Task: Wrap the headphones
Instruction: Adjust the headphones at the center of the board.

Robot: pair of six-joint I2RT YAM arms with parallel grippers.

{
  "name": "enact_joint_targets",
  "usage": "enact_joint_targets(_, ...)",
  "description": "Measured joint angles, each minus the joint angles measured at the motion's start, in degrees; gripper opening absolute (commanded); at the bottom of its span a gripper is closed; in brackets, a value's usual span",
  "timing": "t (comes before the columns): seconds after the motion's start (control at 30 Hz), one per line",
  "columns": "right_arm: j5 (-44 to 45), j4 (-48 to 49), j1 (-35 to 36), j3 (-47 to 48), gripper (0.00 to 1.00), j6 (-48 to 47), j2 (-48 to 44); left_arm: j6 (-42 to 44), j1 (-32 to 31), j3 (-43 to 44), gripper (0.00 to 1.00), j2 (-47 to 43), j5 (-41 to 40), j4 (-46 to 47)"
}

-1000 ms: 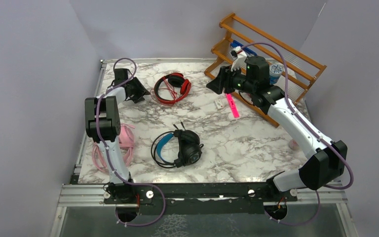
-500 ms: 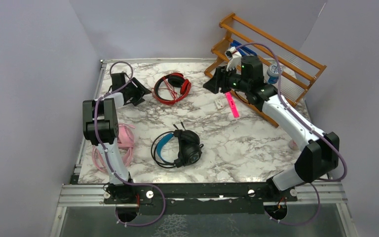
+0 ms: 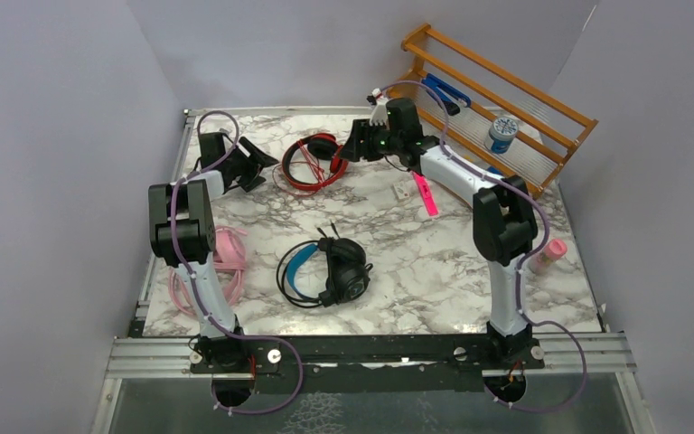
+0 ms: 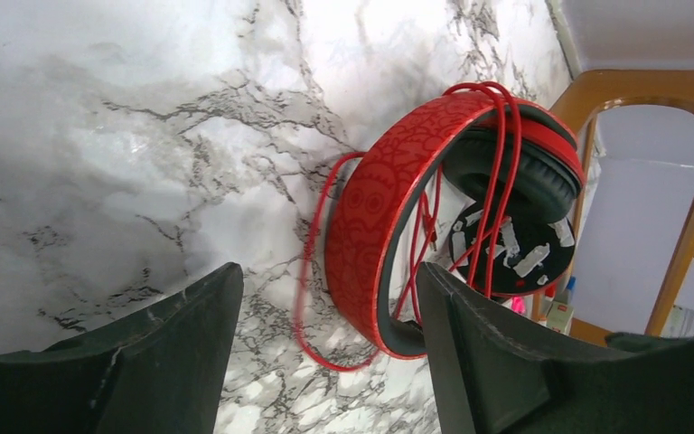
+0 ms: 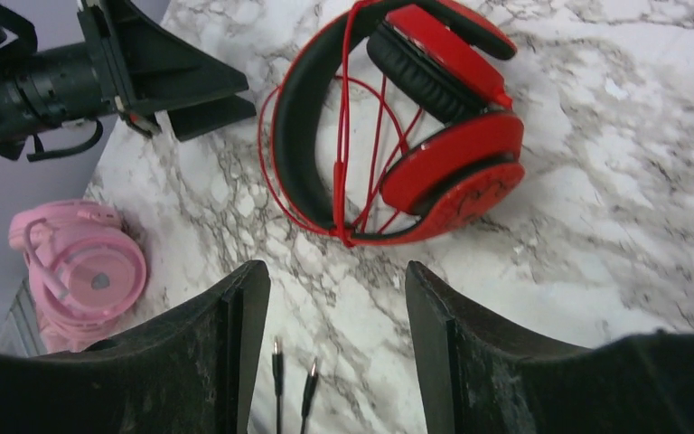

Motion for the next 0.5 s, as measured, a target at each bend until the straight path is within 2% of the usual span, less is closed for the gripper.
enact_joint_targets(0.1, 0.2, 0.4, 0.6, 4.7, 0.65, 1.3, 4.2, -0.9, 0.0, -0.1, 0.78, 0.0, 0.8, 1.2)
enact_joint_targets(0.27, 1.3, 0.7, 1.0, 8.5, 0.65, 2.4, 8.2, -1.9, 0.0, -1.7, 0.74, 0.0, 0.9, 3.4)
enact_joint_targets(0.3, 1.4, 0.7, 1.0, 9.2, 0.65, 2.5, 9.0, -1.9, 0.0, -2.1, 0.71, 0.1, 0.9, 3.3)
enact_joint_targets(0.37, 1.7, 0.4, 1.0, 10.3, 0.65, 2.4, 10.4, -2.1, 0.0, -2.4, 0.58, 0.3, 0.9, 3.3)
enact_joint_targets(0.5, 2.1, -0.2, 1.1, 10.8, 0.64, 2.4, 11.5, -1.8, 0.0, -2.2, 0.42, 0.8, 0.9, 3.3)
